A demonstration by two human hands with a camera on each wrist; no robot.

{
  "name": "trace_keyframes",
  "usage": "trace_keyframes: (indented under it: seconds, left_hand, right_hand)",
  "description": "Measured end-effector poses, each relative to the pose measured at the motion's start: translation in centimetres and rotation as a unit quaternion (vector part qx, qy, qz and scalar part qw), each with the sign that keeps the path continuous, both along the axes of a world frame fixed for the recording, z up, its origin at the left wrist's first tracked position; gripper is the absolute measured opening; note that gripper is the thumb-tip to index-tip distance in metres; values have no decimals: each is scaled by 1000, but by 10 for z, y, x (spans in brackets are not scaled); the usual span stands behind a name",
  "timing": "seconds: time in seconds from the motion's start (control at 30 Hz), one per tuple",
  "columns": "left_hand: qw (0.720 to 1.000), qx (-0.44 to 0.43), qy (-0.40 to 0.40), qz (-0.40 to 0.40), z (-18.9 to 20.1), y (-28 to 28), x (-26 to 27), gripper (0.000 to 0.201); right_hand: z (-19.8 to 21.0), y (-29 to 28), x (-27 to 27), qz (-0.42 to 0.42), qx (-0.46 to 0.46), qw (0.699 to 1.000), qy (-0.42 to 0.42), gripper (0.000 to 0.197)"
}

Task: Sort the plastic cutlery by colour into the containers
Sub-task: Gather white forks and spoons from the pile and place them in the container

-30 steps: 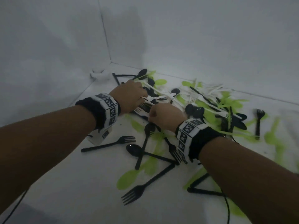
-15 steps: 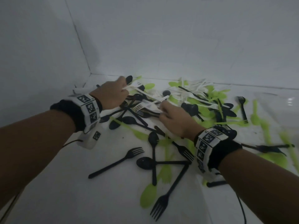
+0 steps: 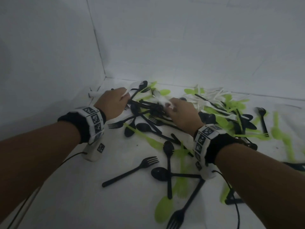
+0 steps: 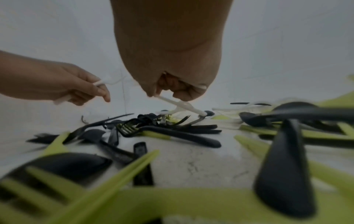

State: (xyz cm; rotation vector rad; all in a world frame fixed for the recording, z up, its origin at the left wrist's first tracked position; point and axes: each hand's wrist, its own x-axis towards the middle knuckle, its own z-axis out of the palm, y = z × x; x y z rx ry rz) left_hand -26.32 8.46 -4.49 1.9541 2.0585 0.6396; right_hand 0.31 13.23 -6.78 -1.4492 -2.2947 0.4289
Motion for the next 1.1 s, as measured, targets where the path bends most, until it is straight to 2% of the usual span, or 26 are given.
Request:
trace_keyframes:
  seconds: [0.07, 0.1, 0.17, 0.2, 0.3, 0.37, 0.43, 0.53, 0.63, 0.7, 0.87, 0.97, 1.1]
  left_hand:
    - [1000, -8, -10, -16, 1, 15, 11, 33]
    - [999, -5, -6, -36, 1, 23, 20, 32]
    - [994, 15, 42, -102, 2, 35, 42, 26]
    - [987, 21, 73, -140, 1, 40, 55, 22]
    - [957, 12, 182, -225, -4, 53, 88, 28]
    - [931, -4, 262, -255, -11, 62, 102, 29]
    - [913, -28, 301, -274, -17, 68, 108, 30]
    - [920, -23, 284, -268, -19, 69, 106, 22]
    - [925, 27, 270, -266, -18, 65, 96, 17]
    - [934, 65, 233, -262, -11, 57, 90, 10]
    - [979, 65, 80, -176, 9, 30, 65, 25]
    - [995, 28, -16, -99, 5, 24, 45, 30]
    - [993, -11, -114, -32, -9, 21, 24, 26]
  right_hand:
    - [9, -3, 6, -54, 29, 993, 99, 26]
    - [15, -4, 10, -96, 25, 980, 174, 29]
    - [24, -4, 17, -183, -25, 927, 327, 30]
    - [26, -1, 22, -220, -66, 898, 374, 27]
    - [21, 5, 34, -273, -201, 846, 412, 15]
    - [13, 7, 42, -266, -232, 849, 393, 12]
    - [8, 6, 49, -255, -235, 865, 362, 17]
    - [4, 7, 55, -250, -239, 872, 346, 27]
    - [1, 17, 55, -247, -215, 879, 347, 20]
    - [-1, 26, 54, -242, -183, 903, 303, 18]
    - [-2, 44, 41, -178, -95, 973, 114, 27]
    - [-6, 55, 27, -119, -95, 988, 9, 25]
    - [-13, 61, 14, -87, -108, 987, -82, 22]
